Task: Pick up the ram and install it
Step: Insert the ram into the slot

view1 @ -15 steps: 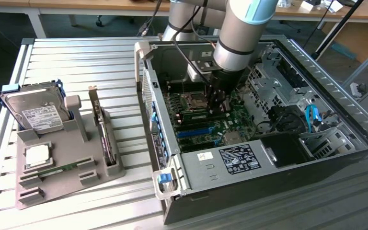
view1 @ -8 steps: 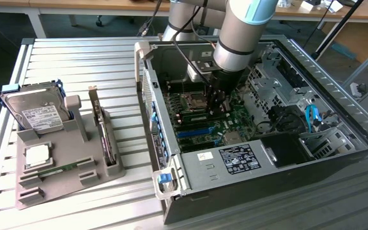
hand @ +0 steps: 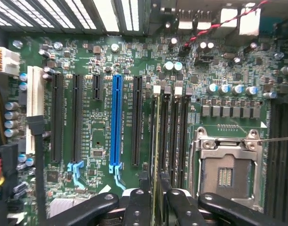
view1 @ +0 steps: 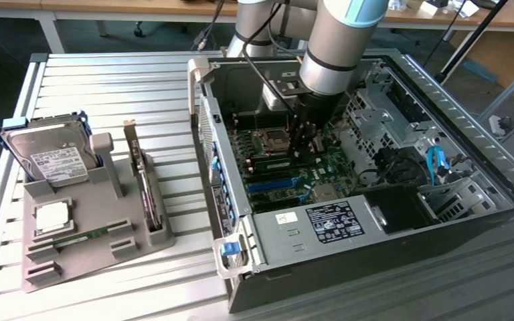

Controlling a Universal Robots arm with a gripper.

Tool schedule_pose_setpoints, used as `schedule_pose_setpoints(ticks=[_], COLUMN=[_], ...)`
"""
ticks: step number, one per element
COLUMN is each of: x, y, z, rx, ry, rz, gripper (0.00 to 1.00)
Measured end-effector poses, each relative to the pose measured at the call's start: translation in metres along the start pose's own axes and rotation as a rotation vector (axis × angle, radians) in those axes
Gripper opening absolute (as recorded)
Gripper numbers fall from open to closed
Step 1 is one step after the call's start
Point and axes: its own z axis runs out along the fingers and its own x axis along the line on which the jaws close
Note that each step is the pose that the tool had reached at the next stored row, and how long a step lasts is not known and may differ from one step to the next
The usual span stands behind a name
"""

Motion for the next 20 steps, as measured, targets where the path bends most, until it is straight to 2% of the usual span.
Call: schedule_pose_setpoints(ticks=[1, 4, 5, 6, 7, 12, 17, 20], x=[-0.001, -0.007, -0.007, -0.007, -0.007, -0.007, -0.007, -0.007], y=[-0.0001, -0.0003, -0.0003, -0.0003, -0.0003, -0.0001, -0.0004, -0.0097], z=[-0.0018, -0.0038, -0.0049, -0.0064, -0.0094, -0.031, -0.0319, -0.032], rx=[-0.0001, 0.0, -0.0001, -0.0001, -0.0002, -0.0003, -0.0001, -0.0003], ry=[0.0035, 0.0039, 0.0046, 0.0053, 0.007, 0.0095, 0.0094, 0.0094], rz=[0.0, -0.001, -0.001, -0.001, -0.002, -0.002, -0.001, 0.001], gripper=[0.22, 0.2, 0.13, 0.13, 0.11, 0.11, 0.11, 0.11])
